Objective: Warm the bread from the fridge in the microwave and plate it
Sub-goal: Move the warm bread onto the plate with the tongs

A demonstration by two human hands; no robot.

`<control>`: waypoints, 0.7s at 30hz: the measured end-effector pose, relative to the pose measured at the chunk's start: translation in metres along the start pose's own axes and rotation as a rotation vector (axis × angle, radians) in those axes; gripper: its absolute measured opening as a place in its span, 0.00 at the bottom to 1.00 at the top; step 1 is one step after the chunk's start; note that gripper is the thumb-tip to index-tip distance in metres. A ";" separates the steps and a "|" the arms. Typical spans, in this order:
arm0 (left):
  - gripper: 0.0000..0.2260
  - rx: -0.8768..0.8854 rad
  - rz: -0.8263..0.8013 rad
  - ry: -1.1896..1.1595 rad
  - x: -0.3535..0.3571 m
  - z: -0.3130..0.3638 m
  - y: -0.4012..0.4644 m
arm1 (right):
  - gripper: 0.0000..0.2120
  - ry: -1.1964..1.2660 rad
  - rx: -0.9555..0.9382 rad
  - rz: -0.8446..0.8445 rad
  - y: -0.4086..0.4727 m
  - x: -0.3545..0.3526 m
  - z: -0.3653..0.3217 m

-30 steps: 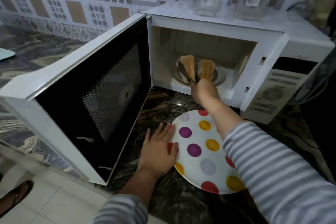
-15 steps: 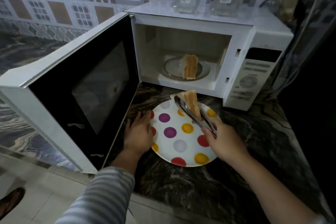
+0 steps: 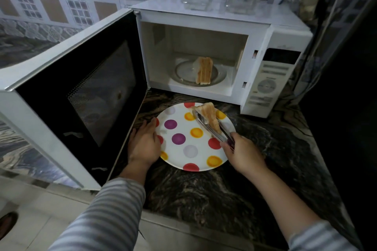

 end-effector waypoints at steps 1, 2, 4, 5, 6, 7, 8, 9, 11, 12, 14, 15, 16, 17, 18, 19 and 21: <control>0.25 -0.002 0.003 0.001 0.000 0.000 0.000 | 0.19 0.011 0.005 -0.006 0.000 0.000 0.002; 0.25 -0.004 0.003 0.005 0.000 0.000 0.000 | 0.20 0.028 0.012 -0.013 -0.001 -0.001 0.003; 0.25 -0.007 0.000 0.010 0.000 0.000 0.000 | 0.22 0.080 0.021 -0.024 -0.001 -0.004 0.008; 0.25 -0.010 -0.002 0.005 0.000 0.001 0.000 | 0.22 0.115 0.024 -0.026 -0.002 -0.007 0.010; 0.25 -0.015 -0.003 -0.002 0.000 0.001 -0.001 | 0.21 0.160 0.031 -0.026 -0.003 -0.010 0.012; 0.25 -0.020 -0.003 -0.005 -0.001 0.002 -0.001 | 0.19 0.211 0.034 -0.019 -0.004 -0.014 0.012; 0.25 -0.023 -0.003 -0.003 -0.001 0.003 -0.001 | 0.16 0.260 0.037 -0.008 -0.006 -0.019 0.012; 0.25 -0.023 -0.004 -0.002 -0.001 0.002 -0.001 | 0.13 0.296 0.035 0.007 -0.008 -0.024 0.011; 0.25 -0.017 -0.002 -0.013 0.000 0.001 -0.002 | 0.11 0.342 0.023 0.042 -0.010 -0.037 0.005; 0.25 -0.016 0.001 -0.017 0.001 0.000 -0.002 | 0.11 0.354 0.015 0.060 -0.008 -0.045 0.000; 0.25 -0.017 0.002 -0.020 0.001 -0.001 -0.002 | 0.15 0.333 0.008 0.097 0.002 -0.061 -0.013; 0.25 -0.018 0.003 -0.020 0.002 -0.002 -0.003 | 0.19 0.300 0.012 0.117 0.011 -0.068 -0.019; 0.25 -0.017 0.006 -0.019 0.001 -0.001 -0.003 | 0.23 0.262 0.032 0.134 0.022 -0.074 -0.025; 0.25 -0.017 0.010 -0.018 0.001 -0.001 -0.003 | 0.26 0.234 0.061 0.145 0.034 -0.078 -0.030; 0.25 -0.017 0.014 -0.019 0.001 -0.001 -0.002 | 0.28 0.215 0.096 0.147 0.047 -0.081 -0.034; 0.25 -0.017 0.016 -0.023 0.001 -0.001 -0.002 | 0.28 0.203 0.127 0.140 0.061 -0.082 -0.037; 0.24 -0.013 0.020 -0.032 0.001 -0.002 0.000 | 0.28 0.184 0.174 0.101 0.088 -0.080 -0.043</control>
Point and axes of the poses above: each hand's wrist, its own y-axis towards the middle knuckle, its own x-axis out of the palm, z = x × y, the point moved 7 cm from there along y, towards the middle knuckle, and after that the axes turned 7 degrees about -y, right-handed, at the moved point
